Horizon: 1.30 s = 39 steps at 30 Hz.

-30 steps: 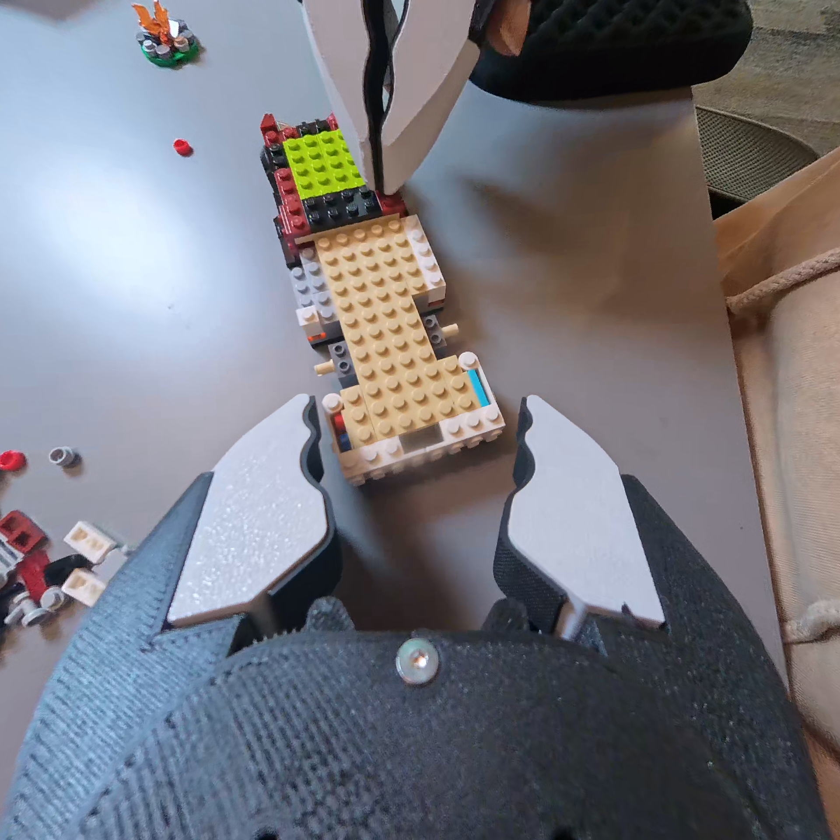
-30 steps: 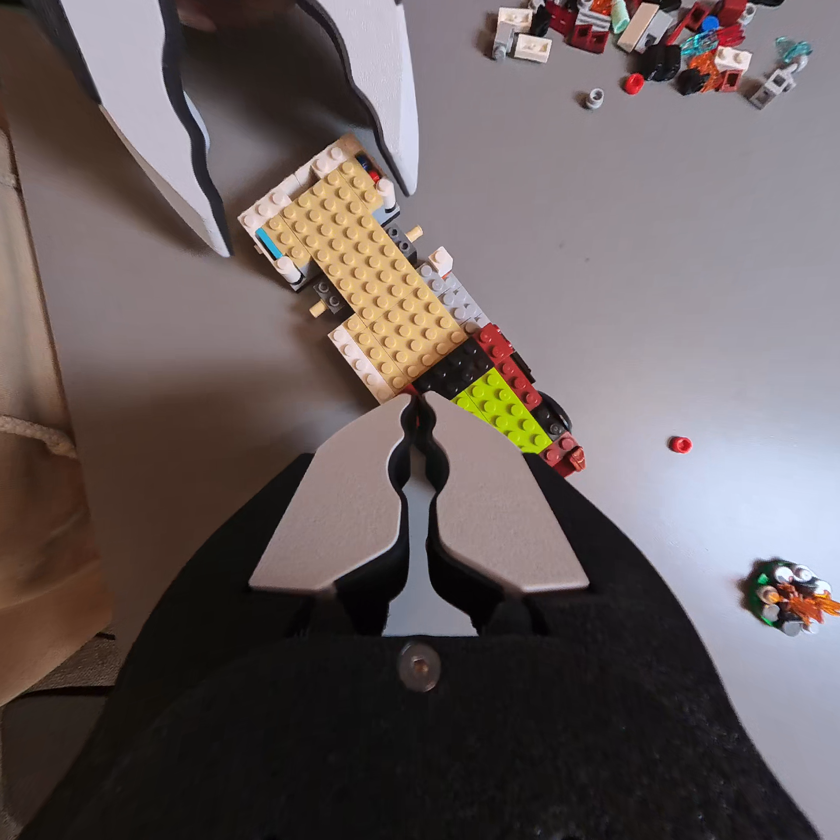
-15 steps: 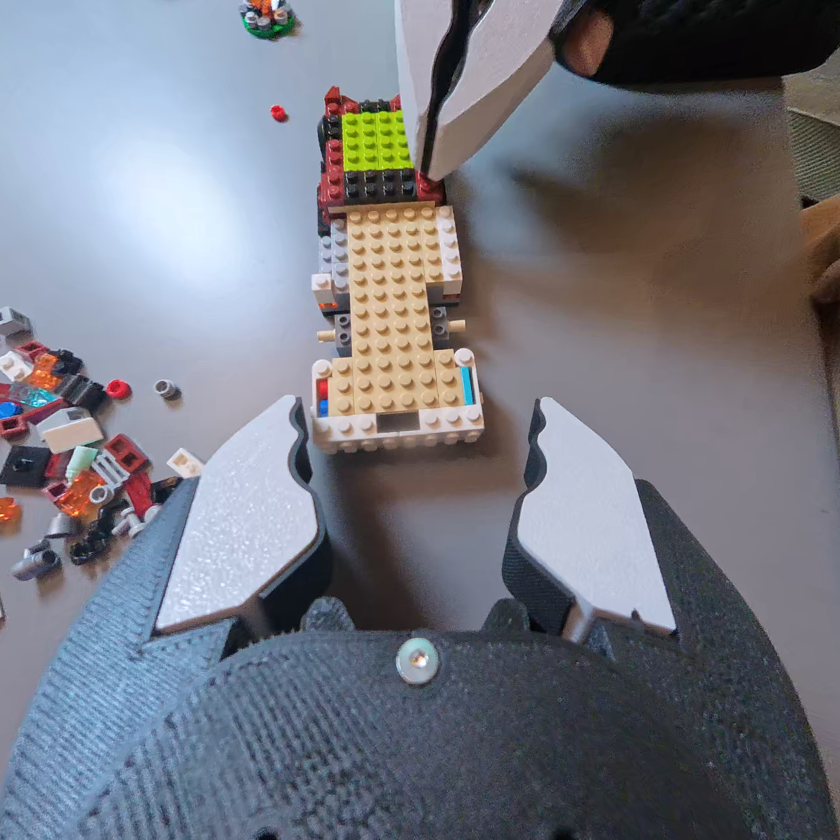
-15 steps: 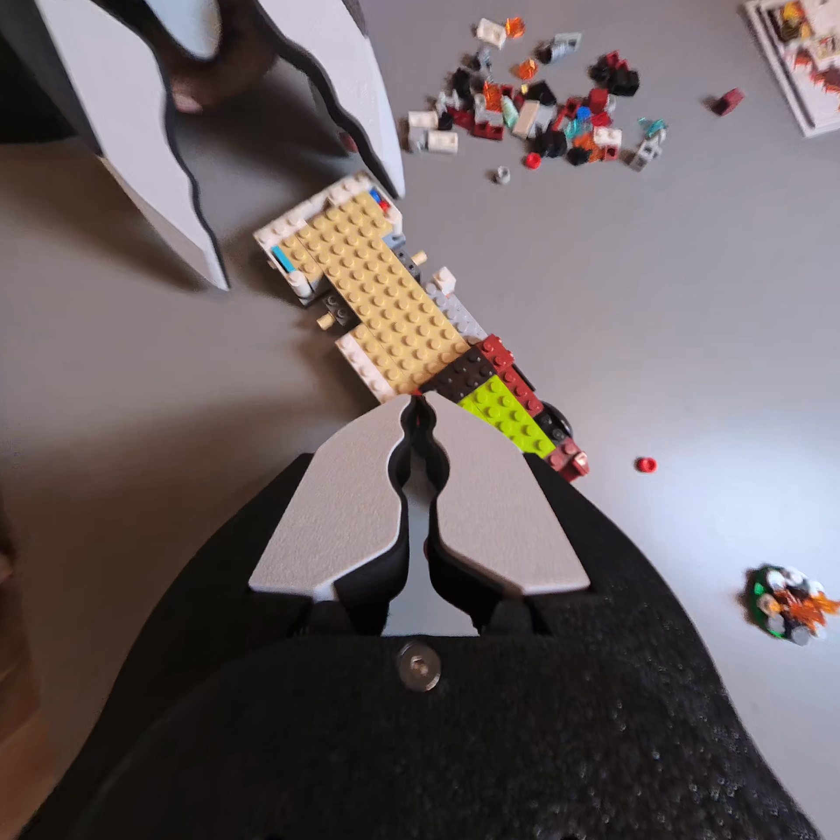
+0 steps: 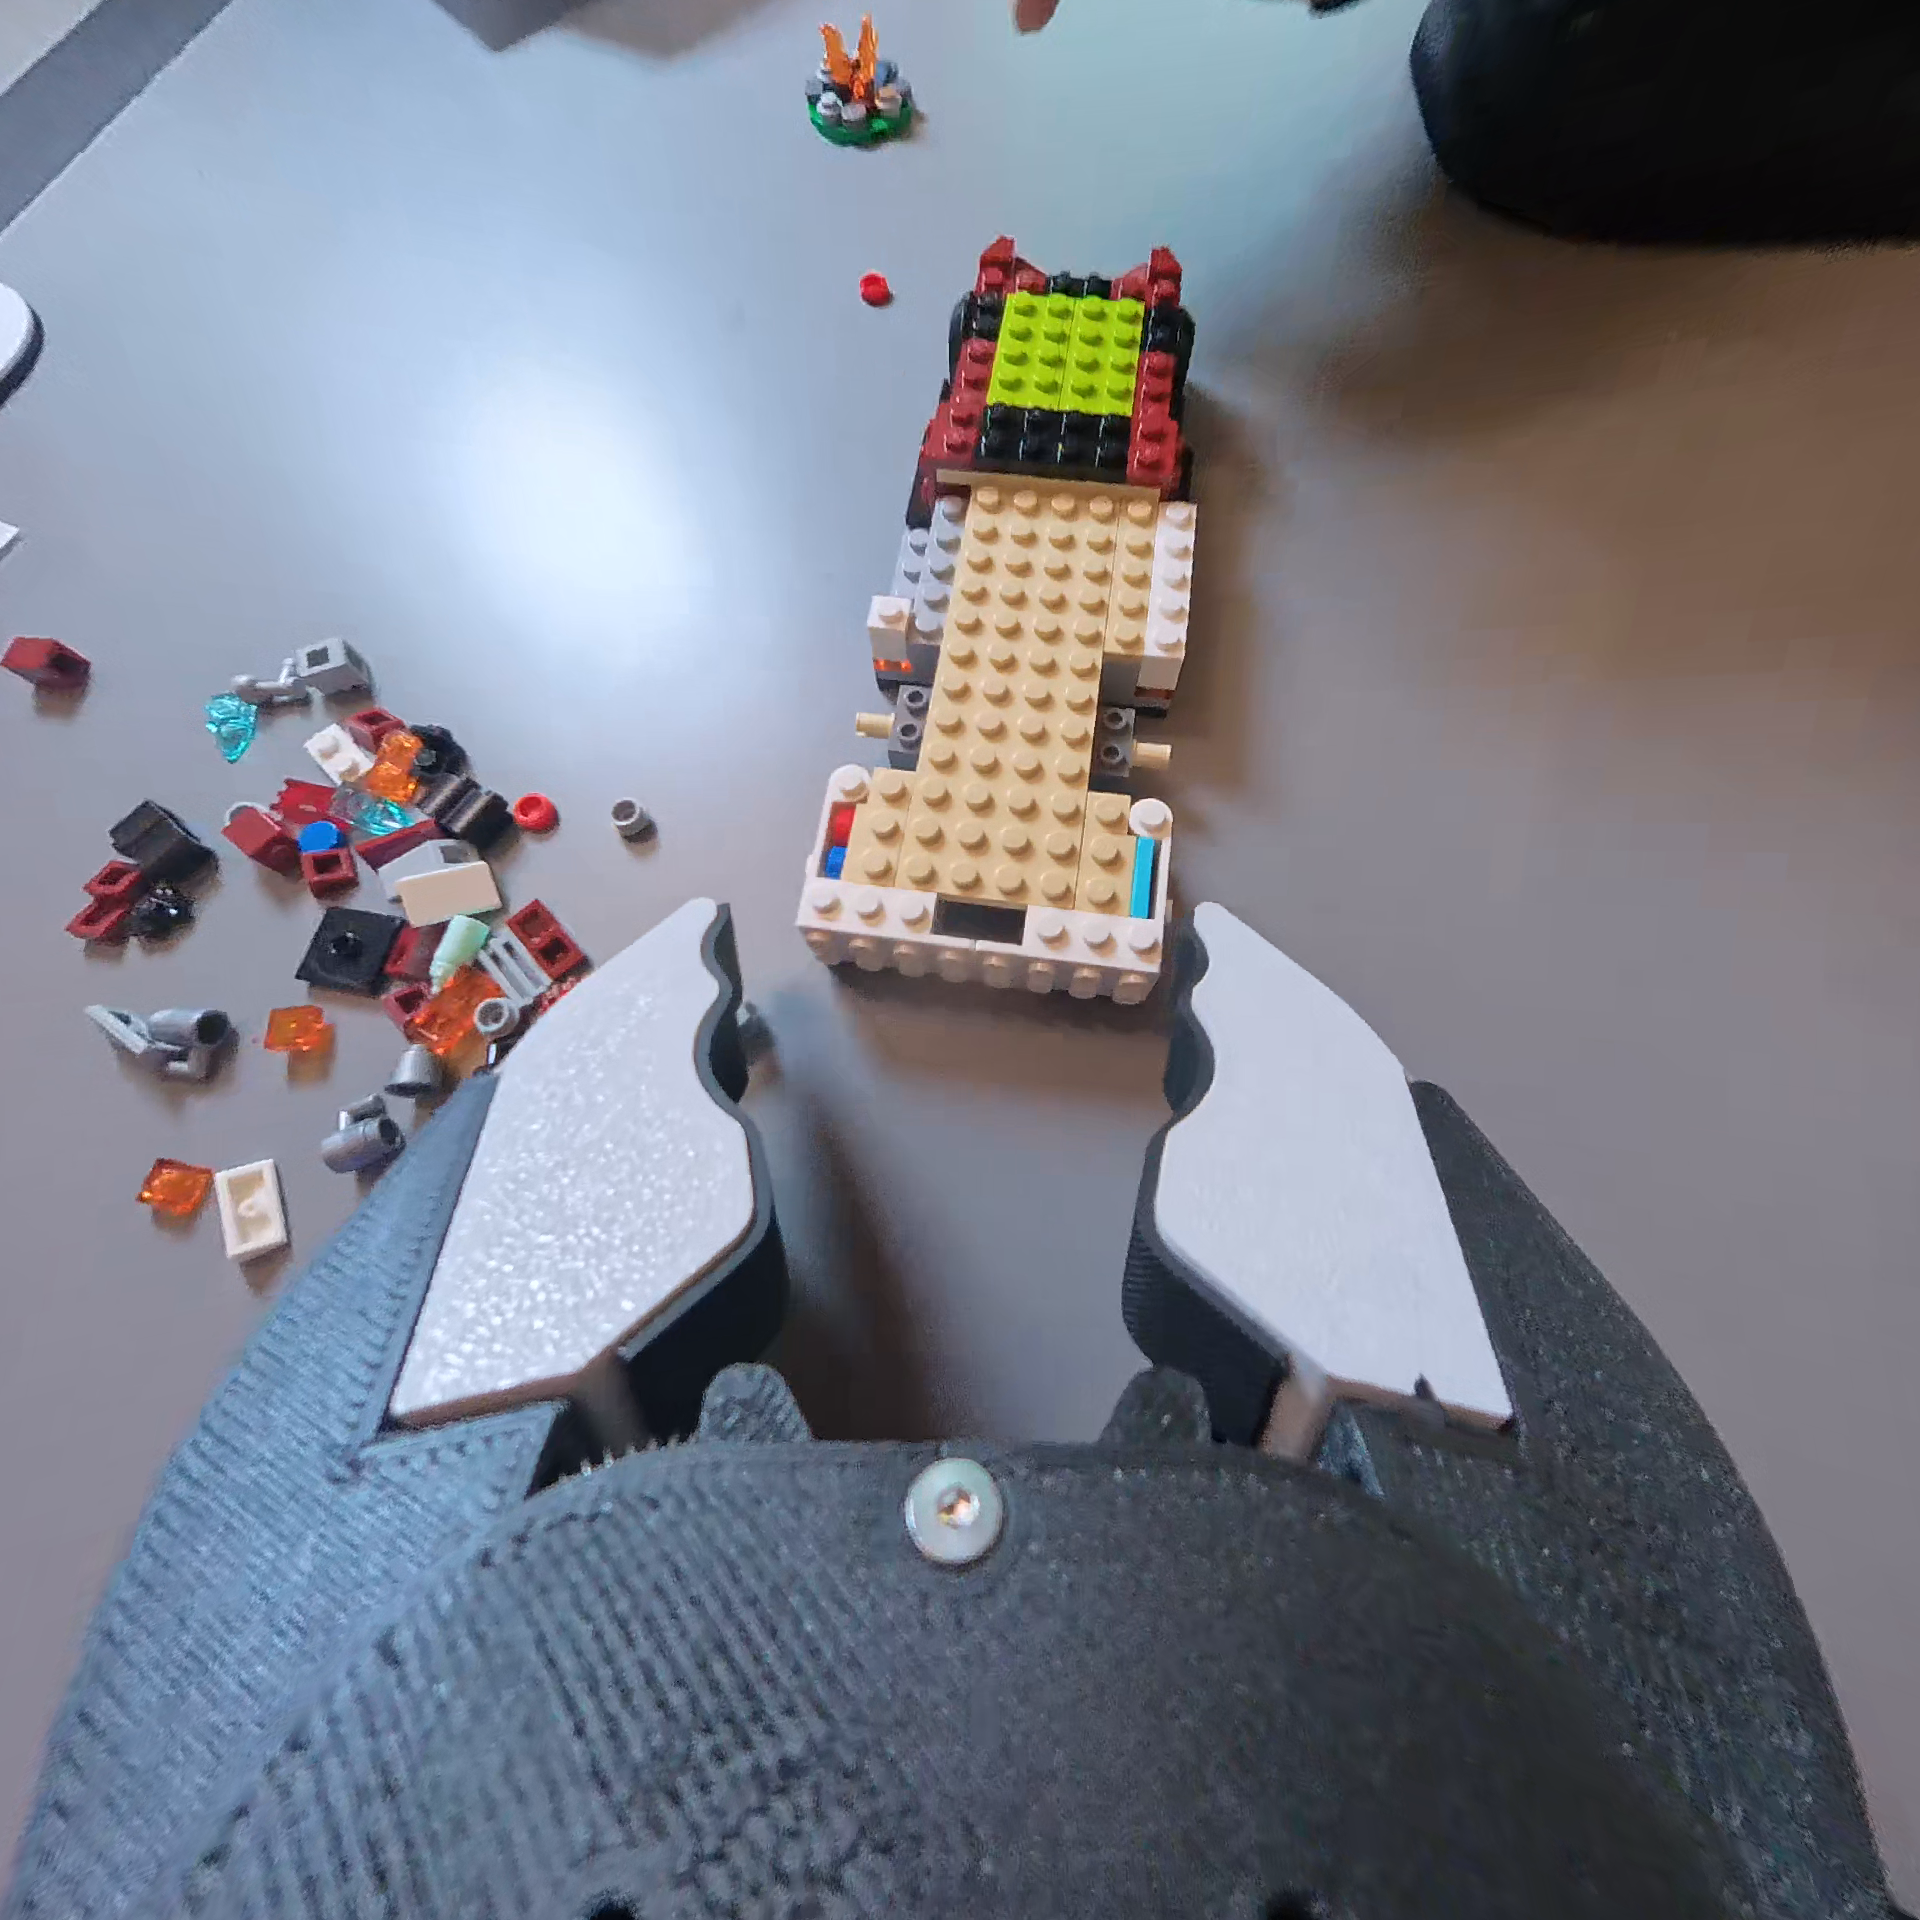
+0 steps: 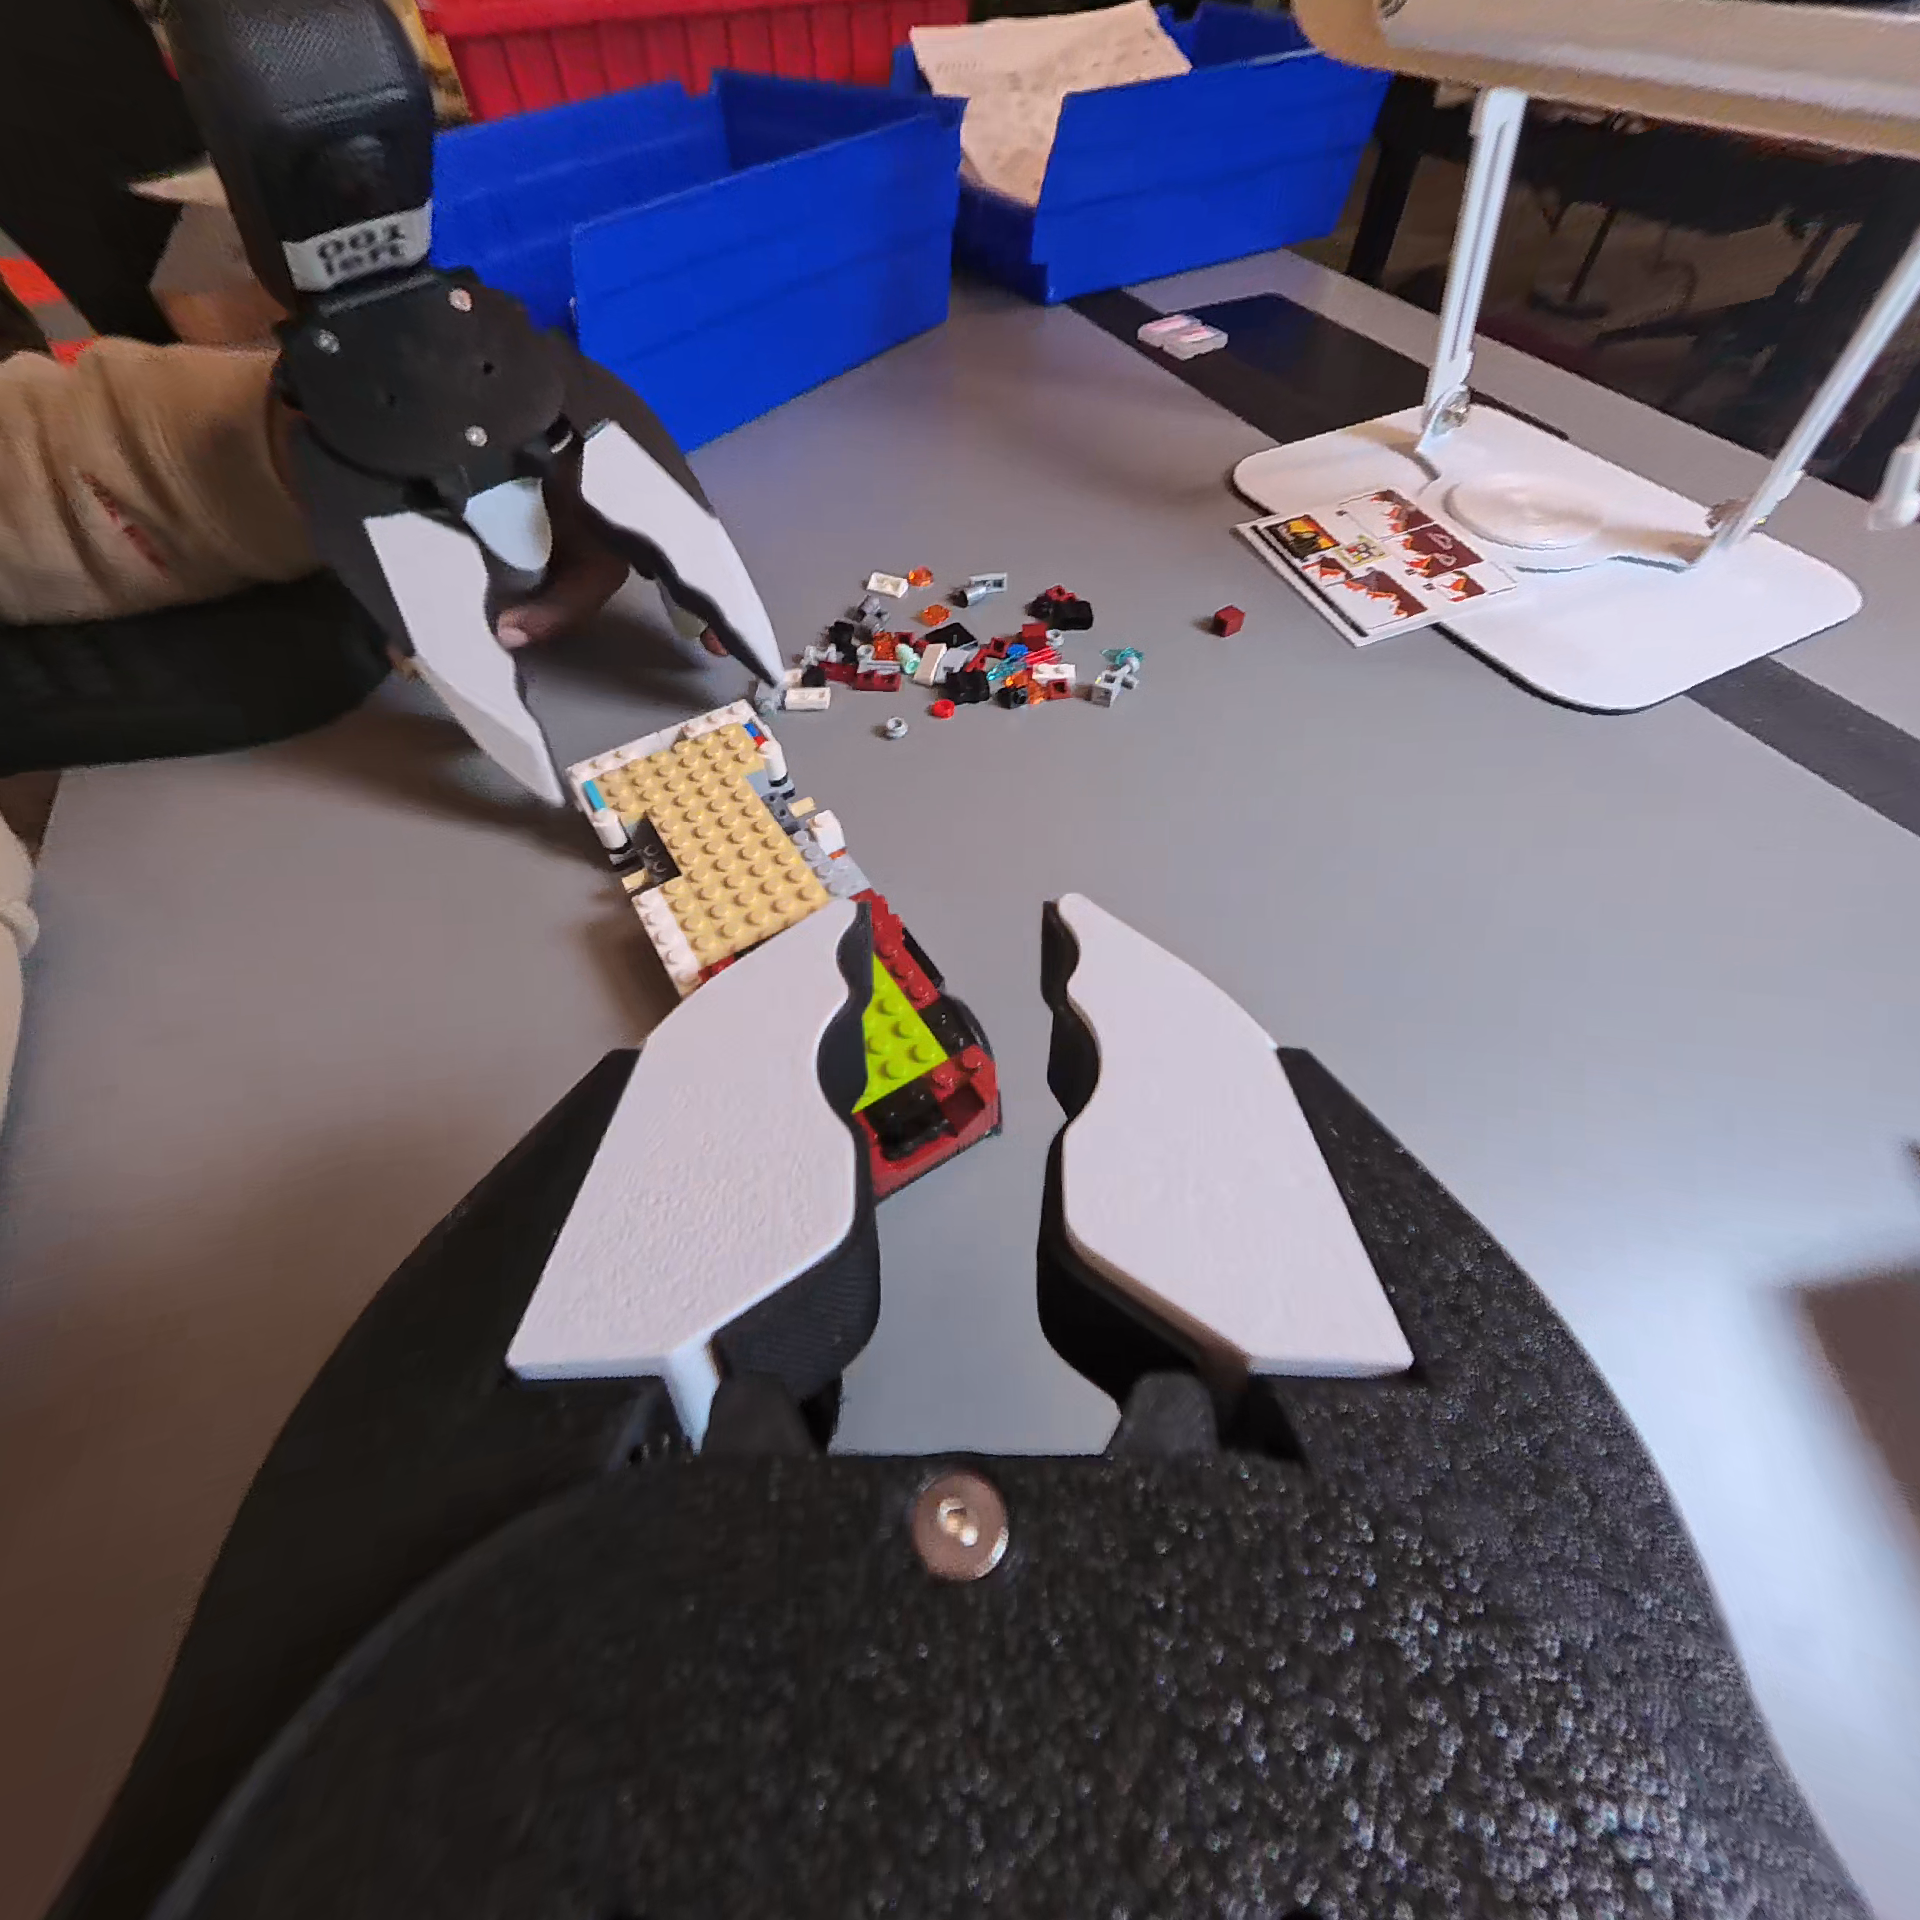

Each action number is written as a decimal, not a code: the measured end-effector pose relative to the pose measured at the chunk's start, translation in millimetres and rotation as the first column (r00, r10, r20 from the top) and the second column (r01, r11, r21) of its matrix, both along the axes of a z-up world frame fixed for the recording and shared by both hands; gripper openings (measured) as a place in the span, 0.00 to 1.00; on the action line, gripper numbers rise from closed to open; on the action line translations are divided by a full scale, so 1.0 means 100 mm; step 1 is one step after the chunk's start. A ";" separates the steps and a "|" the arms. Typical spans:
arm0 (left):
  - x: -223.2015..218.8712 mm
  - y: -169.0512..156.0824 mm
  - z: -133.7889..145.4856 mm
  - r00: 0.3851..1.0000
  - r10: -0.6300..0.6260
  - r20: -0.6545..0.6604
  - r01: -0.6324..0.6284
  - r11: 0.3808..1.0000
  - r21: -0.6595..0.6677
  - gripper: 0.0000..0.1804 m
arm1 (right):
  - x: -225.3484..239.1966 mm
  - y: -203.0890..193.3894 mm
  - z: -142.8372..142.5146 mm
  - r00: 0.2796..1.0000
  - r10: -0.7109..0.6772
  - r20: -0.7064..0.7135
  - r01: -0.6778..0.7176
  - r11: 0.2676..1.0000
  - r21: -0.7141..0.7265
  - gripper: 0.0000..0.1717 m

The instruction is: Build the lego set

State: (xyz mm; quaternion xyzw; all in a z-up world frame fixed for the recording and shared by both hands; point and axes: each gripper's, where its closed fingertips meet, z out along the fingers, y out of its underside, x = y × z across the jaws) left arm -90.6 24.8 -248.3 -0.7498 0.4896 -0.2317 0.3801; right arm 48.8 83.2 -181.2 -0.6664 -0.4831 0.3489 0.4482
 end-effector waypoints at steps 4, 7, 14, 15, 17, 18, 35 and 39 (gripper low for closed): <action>0.07 -0.05 -0.06 0.999 -0.028 -0.027 0.028 1.000 -0.004 0.44 | 0.02 0.11 -0.04 0.998 -0.039 -0.047 0.040 0.999 0.014 0.20; 0.07 -0.02 -0.08 0.999 -0.025 -0.029 0.025 1.000 0.005 0.40 | 0.07 0.21 -0.04 0.995 -0.087 -0.055 0.091 0.994 0.060 0.20; 0.01 0.01 -0.08 0.999 -0.030 -0.014 0.030 1.000 0.003 0.40 | 0.26 0.43 -0.03 0.976 -0.203 -0.078 0.208 0.975 0.071 0.17; 0.01 0.01 -0.08 0.999 -0.032 -0.014 0.032 0.999 0.003 0.40 | 0.28 0.44 -0.04 0.975 -0.211 -0.072 0.216 0.974 0.072 0.16; 0.00 0.01 -0.08 0.999 -0.035 -0.013 0.035 0.999 -0.001 0.40 | 0.30 0.46 -0.06 0.973 -0.220 -0.068 0.225 0.971 0.078 0.15; -0.01 0.00 -0.08 0.999 -0.037 -0.013 0.037 0.999 -0.002 0.40 | 0.32 0.47 -0.07 0.972 -0.227 -0.064 0.232 0.969 0.083 0.15; -0.03 0.00 0.03 0.999 -0.018 0.037 0.018 1.000 0.007 0.45 | 0.17 0.22 0.02 0.987 -0.094 -0.132 0.111 0.985 0.132 0.14; -0.02 -0.01 -0.04 1.000 -0.018 -0.014 0.019 0.999 0.032 0.41 | 0.09 0.13 0.04 0.988 -0.076 -0.134 0.097 0.983 0.154 0.14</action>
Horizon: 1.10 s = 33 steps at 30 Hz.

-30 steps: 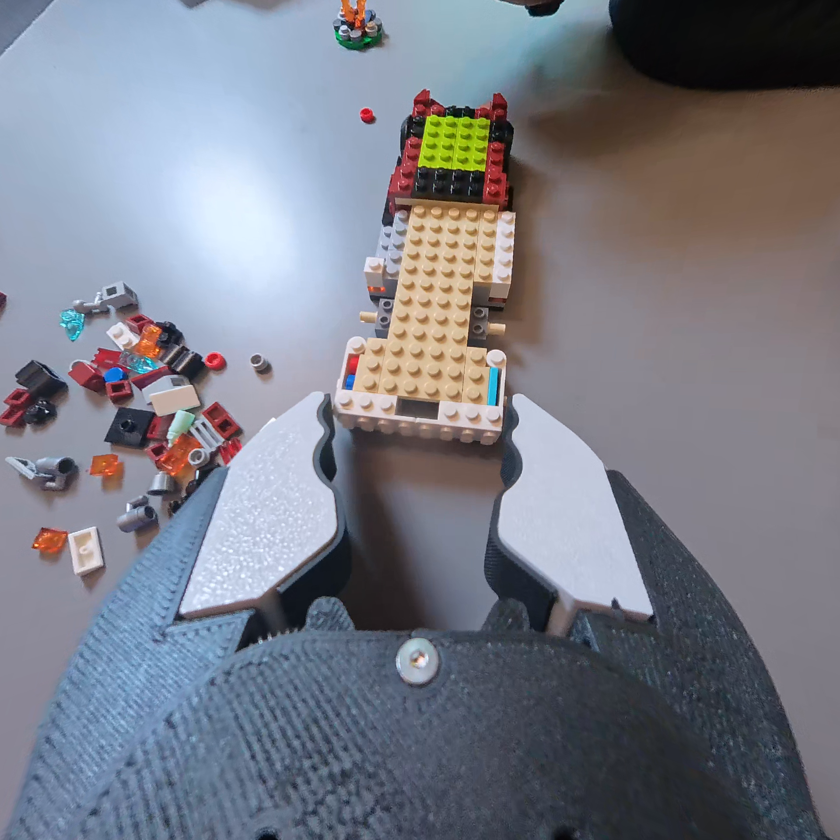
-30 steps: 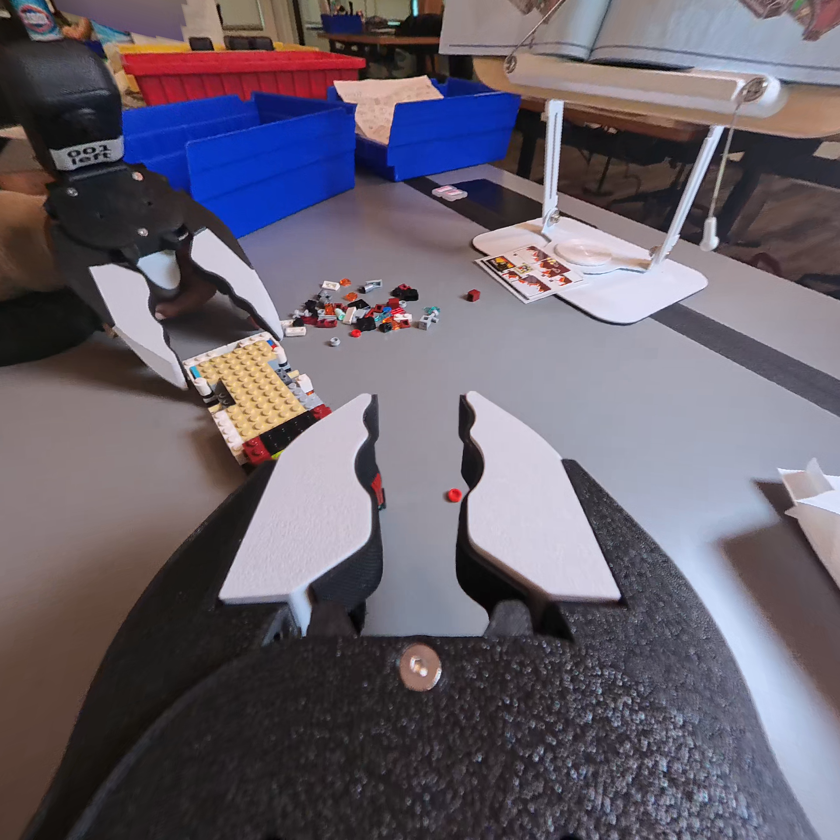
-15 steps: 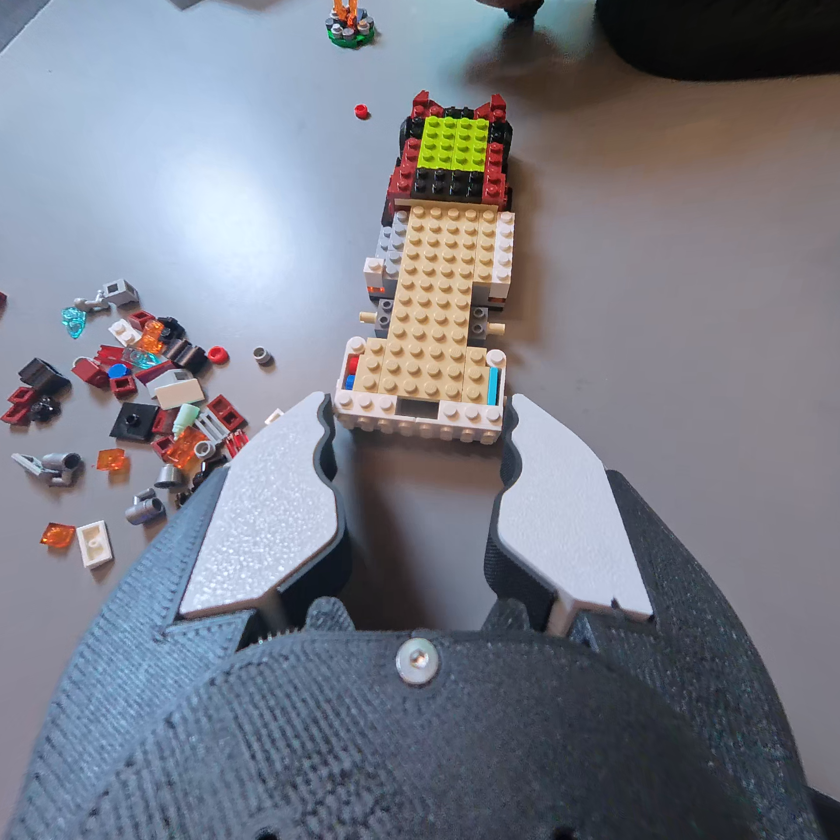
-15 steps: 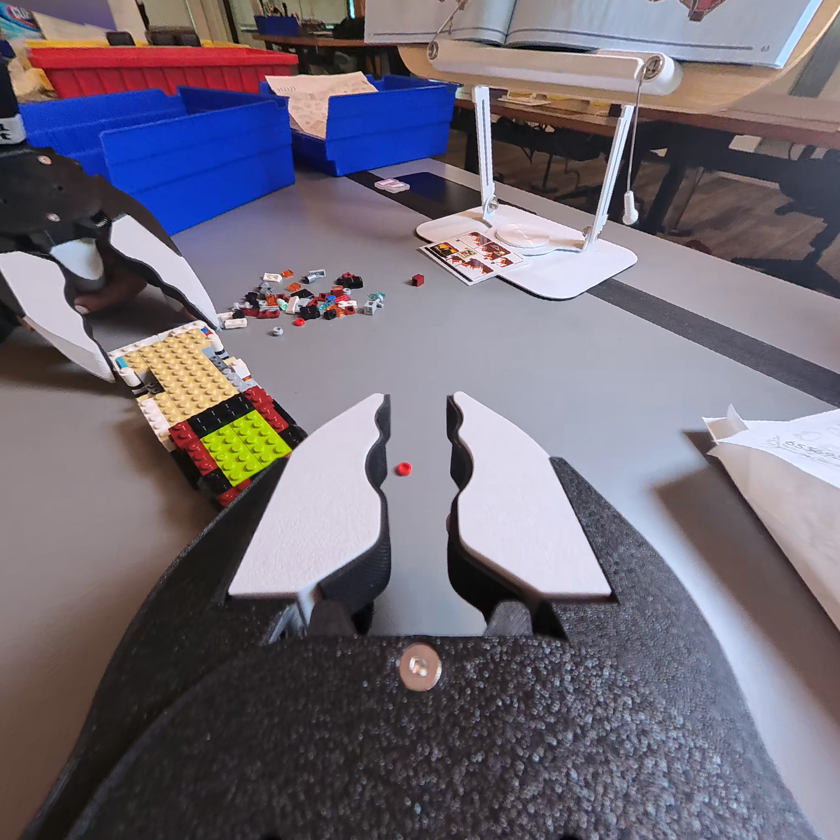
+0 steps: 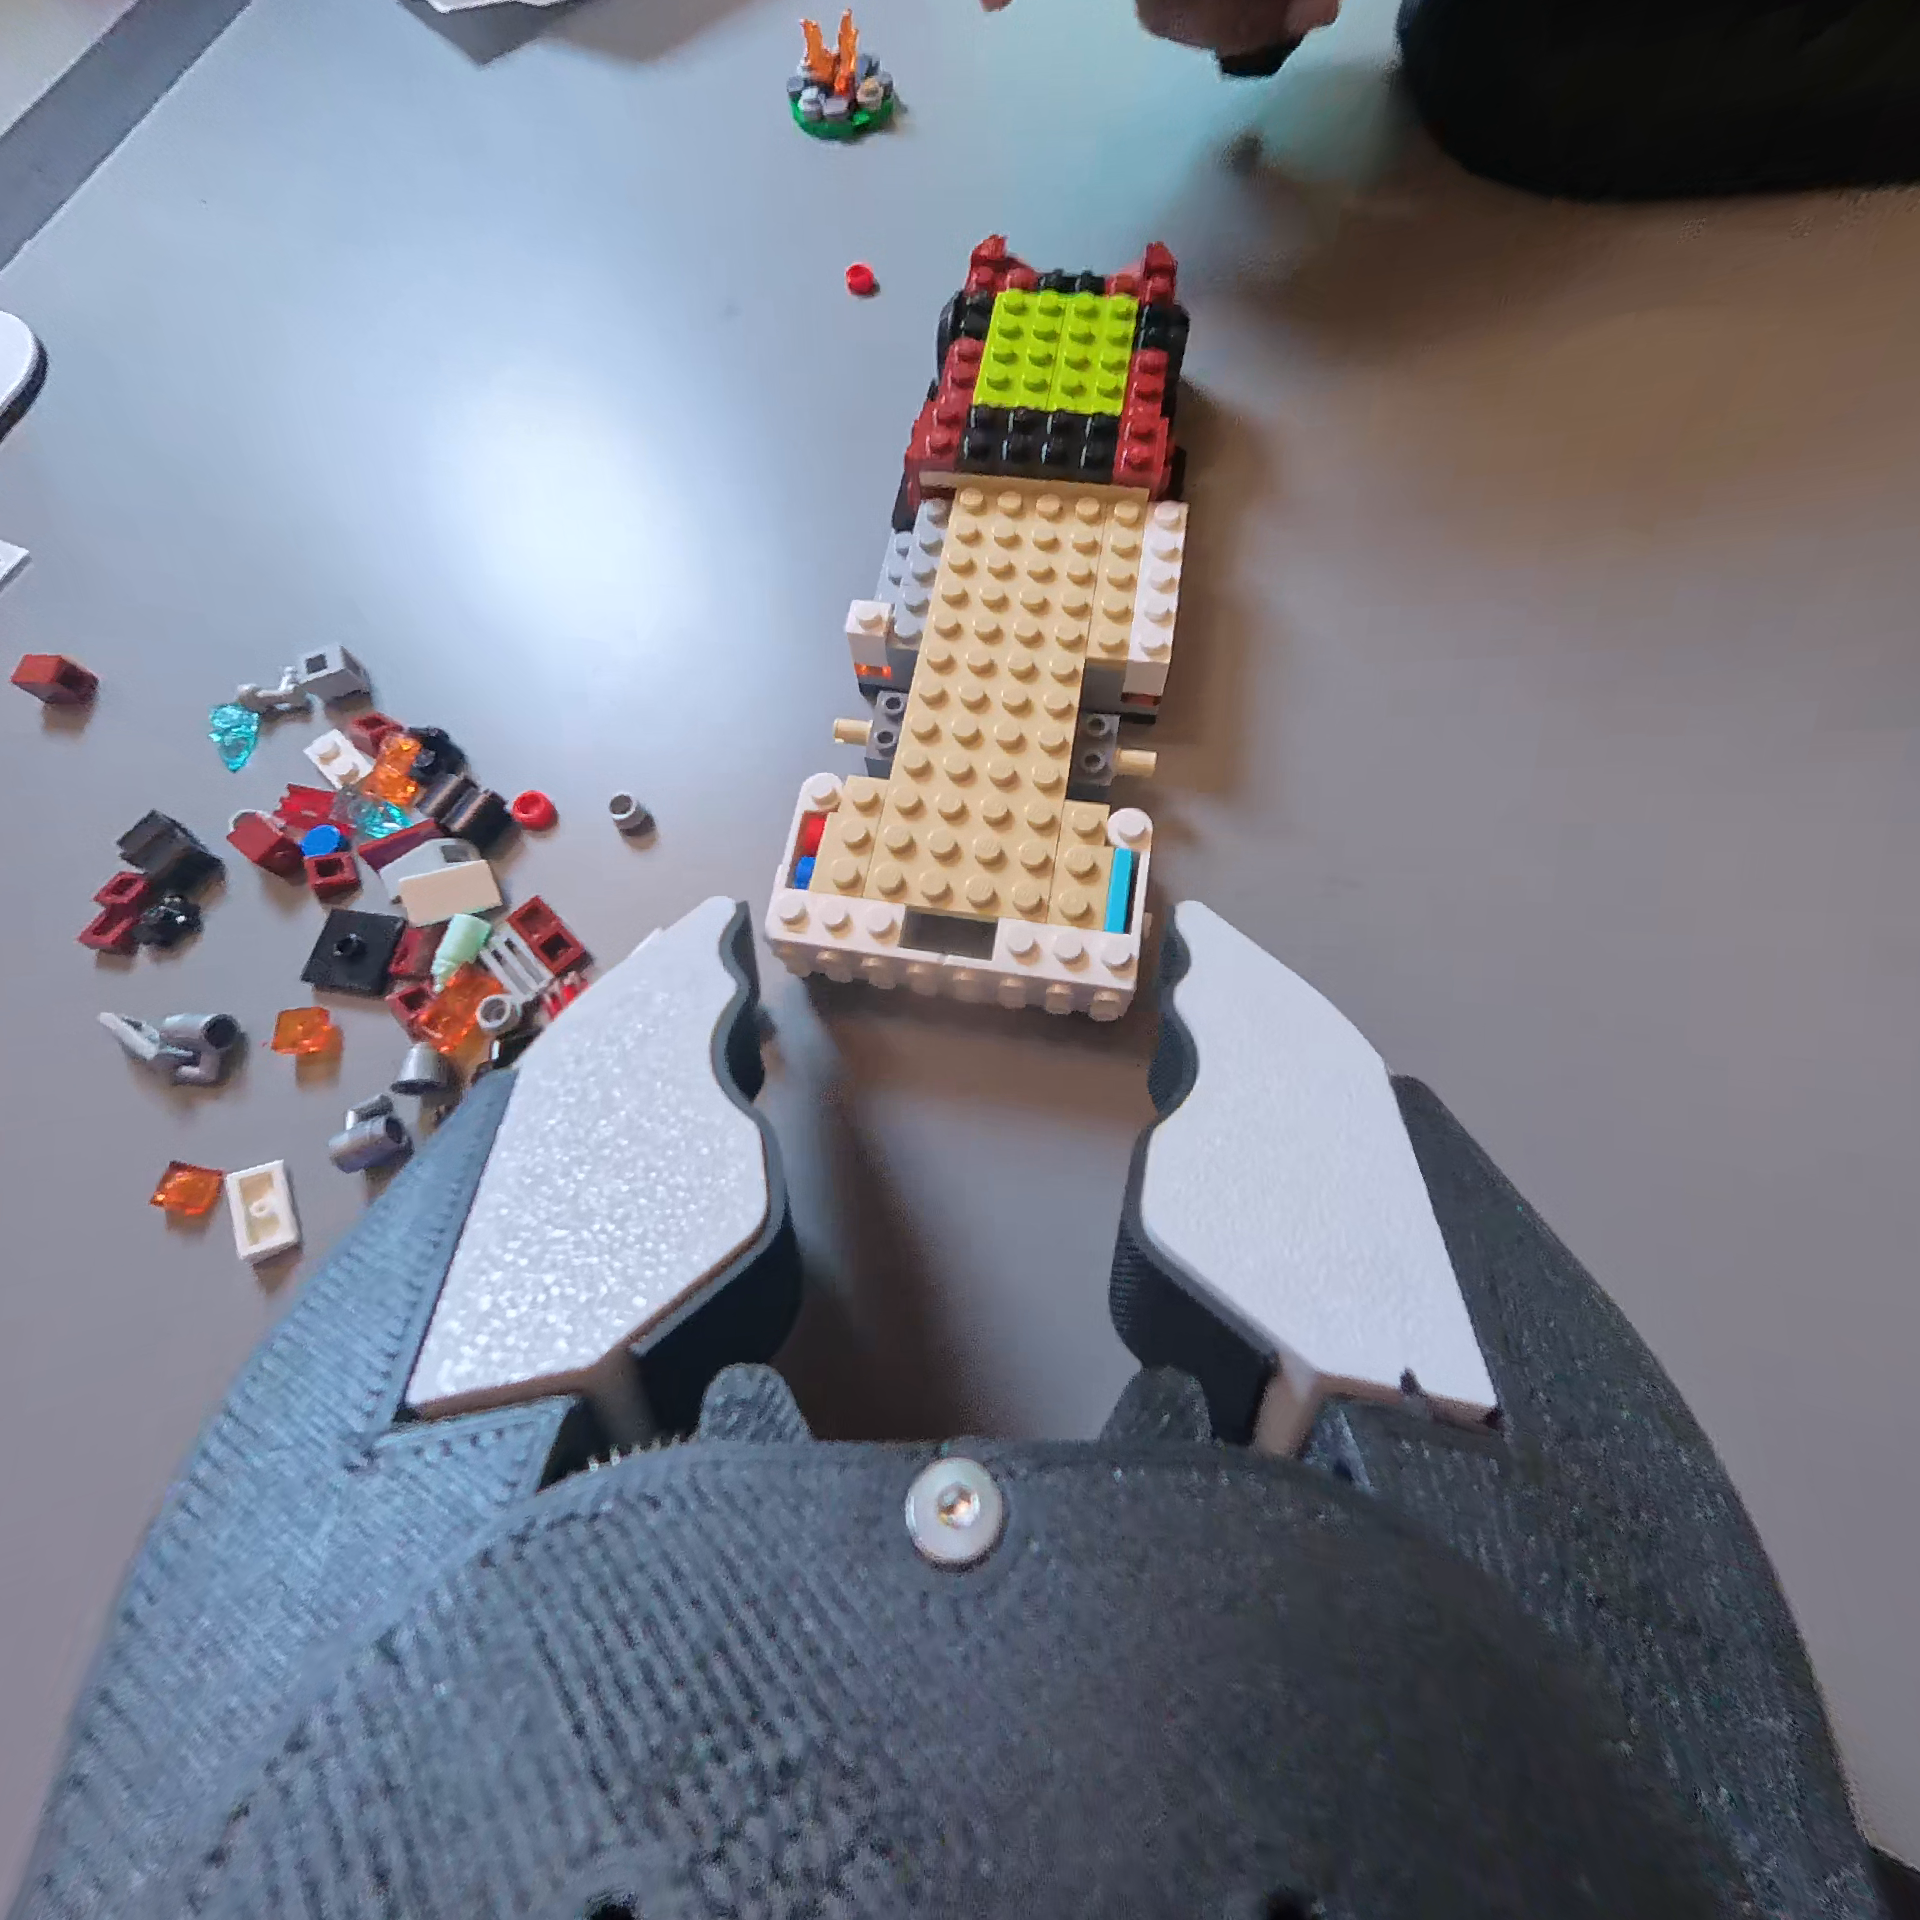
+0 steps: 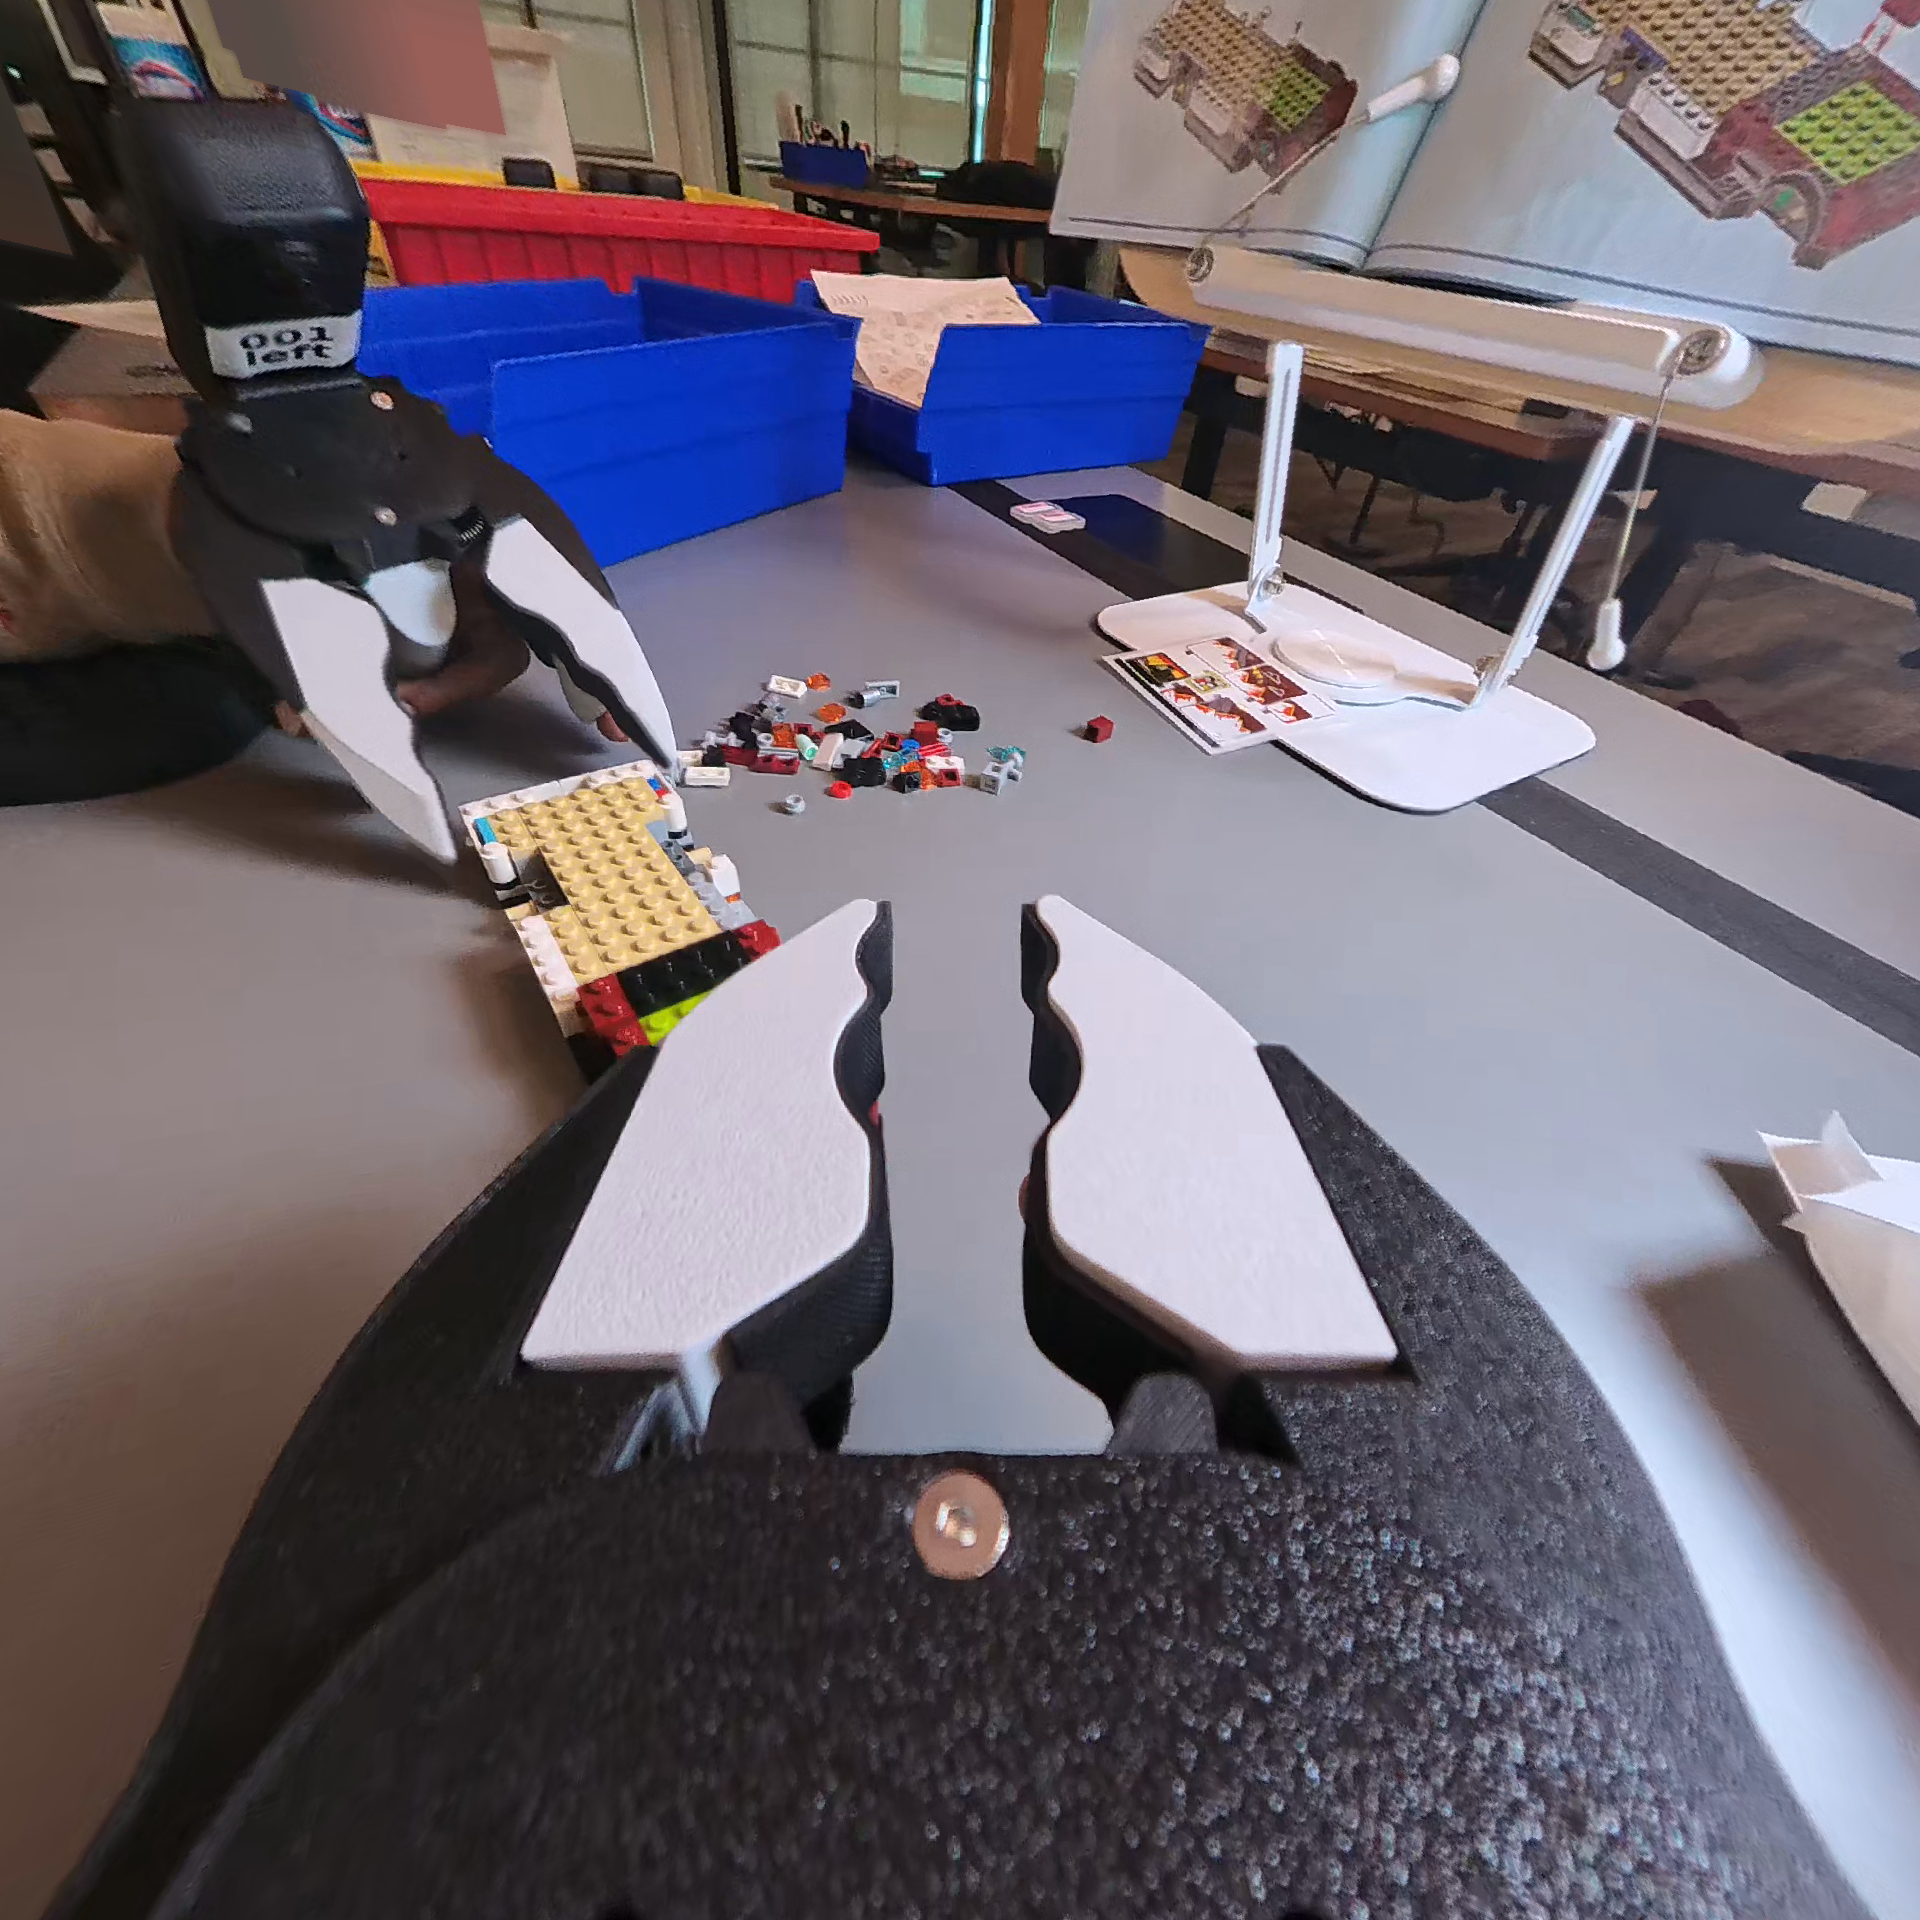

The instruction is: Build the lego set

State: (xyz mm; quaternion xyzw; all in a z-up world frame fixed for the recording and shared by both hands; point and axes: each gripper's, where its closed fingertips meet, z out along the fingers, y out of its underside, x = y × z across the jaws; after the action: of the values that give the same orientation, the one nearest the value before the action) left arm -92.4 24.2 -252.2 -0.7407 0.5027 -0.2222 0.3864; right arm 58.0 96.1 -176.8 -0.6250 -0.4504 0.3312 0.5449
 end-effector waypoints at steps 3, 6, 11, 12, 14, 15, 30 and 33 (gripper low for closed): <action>-0.03 0.02 -0.01 0.999 0.015 -0.033 -0.015 1.000 0.020 0.39 | -0.02 0.00 0.09 0.999 -0.030 -0.046 0.030 0.999 0.016 0.14; -0.03 0.05 0.12 0.999 0.034 0.039 -0.035 0.999 0.023 0.42 | -0.01 0.09 0.19 0.992 -0.105 -0.069 0.108 0.993 0.039 0.14; -0.27 0.34 0.80 0.932 0.205 0.298 -0.274 0.938 0.210 0.21 | 0.00 0.30 0.39 0.972 -0.220 -0.086 0.228 0.969 0.099 0.14; -0.36 0.39 0.93 0.906 0.237 0.351 -0.330 0.914 0.235 0.18 | -0.02 0.35 0.44 0.970 -0.225 -0.093 0.235 0.967 0.103 0.14; -0.56 0.47 1.11 0.851 0.303 0.429 -0.438 0.860 0.262 0.09 | -0.08 0.47 0.53 0.967 -0.236 -0.099 0.246 0.963 0.112 0.14; -0.65 0.50 1.16 0.829 0.332 0.451 -0.480 0.836 0.266 0.05 | -0.12 0.55 0.57 0.967 -0.238 -0.096 0.249 0.961 0.124 0.14; -0.74 0.64 0.89 0.814 0.403 0.418 -0.523 0.821 0.229 0.00 | -0.84 2.81 1.68 0.903 -0.429 -0.010 0.394 0.819 0.417 0.43; -0.70 0.62 0.87 0.831 0.387 0.400 -0.502 0.832 0.238 0.00 | -0.84 3.13 1.71 0.883 -0.470 0.024 0.418 0.807 0.418 0.47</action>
State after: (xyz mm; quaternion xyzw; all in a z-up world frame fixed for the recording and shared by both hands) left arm -162.0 86.4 -165.6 -0.7132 0.2706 -0.1590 0.6267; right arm -25.7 409.6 -5.7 -0.6075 -0.3831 0.0550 0.6937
